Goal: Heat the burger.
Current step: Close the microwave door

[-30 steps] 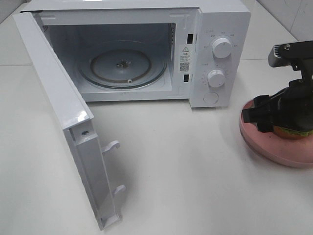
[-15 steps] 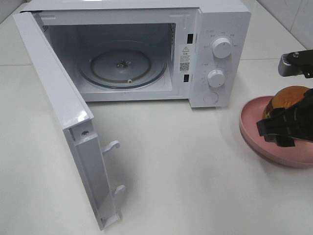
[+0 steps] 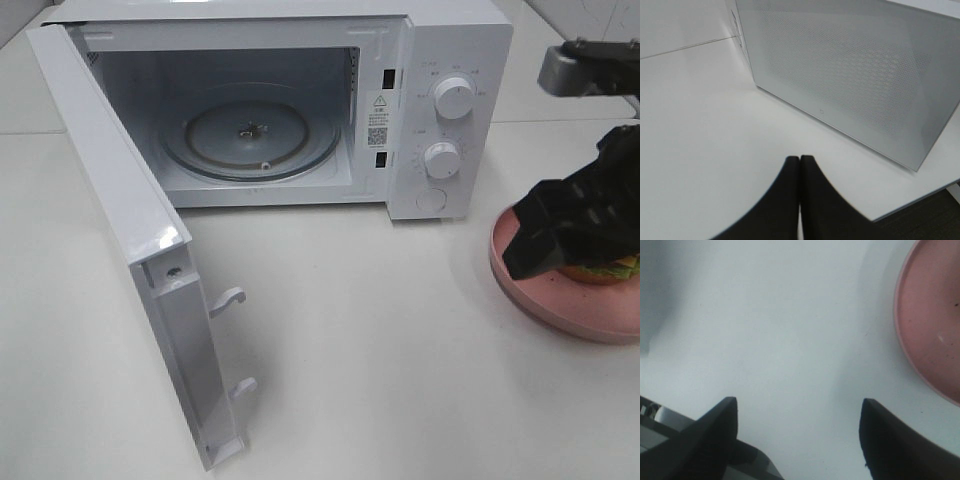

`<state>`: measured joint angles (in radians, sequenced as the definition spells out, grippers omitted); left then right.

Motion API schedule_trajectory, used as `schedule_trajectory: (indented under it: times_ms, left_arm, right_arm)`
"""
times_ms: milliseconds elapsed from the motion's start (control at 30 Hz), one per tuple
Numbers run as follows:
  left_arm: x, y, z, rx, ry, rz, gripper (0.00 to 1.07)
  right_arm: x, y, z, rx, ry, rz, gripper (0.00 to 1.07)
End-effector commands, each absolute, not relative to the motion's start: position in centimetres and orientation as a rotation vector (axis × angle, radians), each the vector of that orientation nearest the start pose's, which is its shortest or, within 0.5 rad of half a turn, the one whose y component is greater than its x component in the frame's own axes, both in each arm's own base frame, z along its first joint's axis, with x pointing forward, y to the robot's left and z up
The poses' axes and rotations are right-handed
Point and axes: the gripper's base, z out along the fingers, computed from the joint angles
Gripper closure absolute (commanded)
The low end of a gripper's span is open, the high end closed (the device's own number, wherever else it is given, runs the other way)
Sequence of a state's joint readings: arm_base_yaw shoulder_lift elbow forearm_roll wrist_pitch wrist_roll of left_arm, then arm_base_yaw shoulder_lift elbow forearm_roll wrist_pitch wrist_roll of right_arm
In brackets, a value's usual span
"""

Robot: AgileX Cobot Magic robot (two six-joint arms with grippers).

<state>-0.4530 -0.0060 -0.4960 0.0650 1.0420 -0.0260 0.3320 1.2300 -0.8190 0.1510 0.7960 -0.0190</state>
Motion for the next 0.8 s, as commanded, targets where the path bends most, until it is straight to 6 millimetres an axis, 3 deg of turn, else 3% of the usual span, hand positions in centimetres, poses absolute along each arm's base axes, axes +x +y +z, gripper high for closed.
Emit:
schedule_trajectory:
  times_ms: [33, 167, 233, 533, 733, 767, 800]
  left_arm:
    - [-0.4, 0.7, 27.8, 0.413, 1.963, -0.240, 1.07]
    - [-0.4, 0.7, 27.8, 0.413, 1.963, -0.240, 1.07]
    - [-0.4, 0.7, 27.8, 0.413, 1.963, -0.240, 1.07]
    - [-0.4, 0.7, 27.8, 0.413, 1.963, -0.240, 1.07]
    - [-0.4, 0.7, 27.8, 0.413, 1.963, -0.240, 1.07]
    - [-0.4, 0.7, 27.8, 0.413, 1.963, -0.240, 1.07]
    - [-0.4, 0.7, 27.8, 0.413, 1.963, -0.240, 1.07]
  right_arm:
    - [21.8, 6.5, 27.0, -0.238, 2.677, 0.231, 0.40]
    - [22.2, 4.5, 27.0, -0.128, 2.689, 0.203, 0.41]
    - [22.3, 2.1, 26.9, 0.009, 2.721, 0.173, 0.41]
    - [20.1, 1.7, 27.4, 0.069, 2.762, 0.192, 0.41]
    - [16.3, 1.5, 28.3, 0.061, 2.699, 0.187, 0.41]
    - [15.0, 1.4, 28.5, 0.052, 2.698, 0.177, 0.41]
    - [15.0, 1.4, 28.5, 0.052, 2.698, 0.177, 0.41]
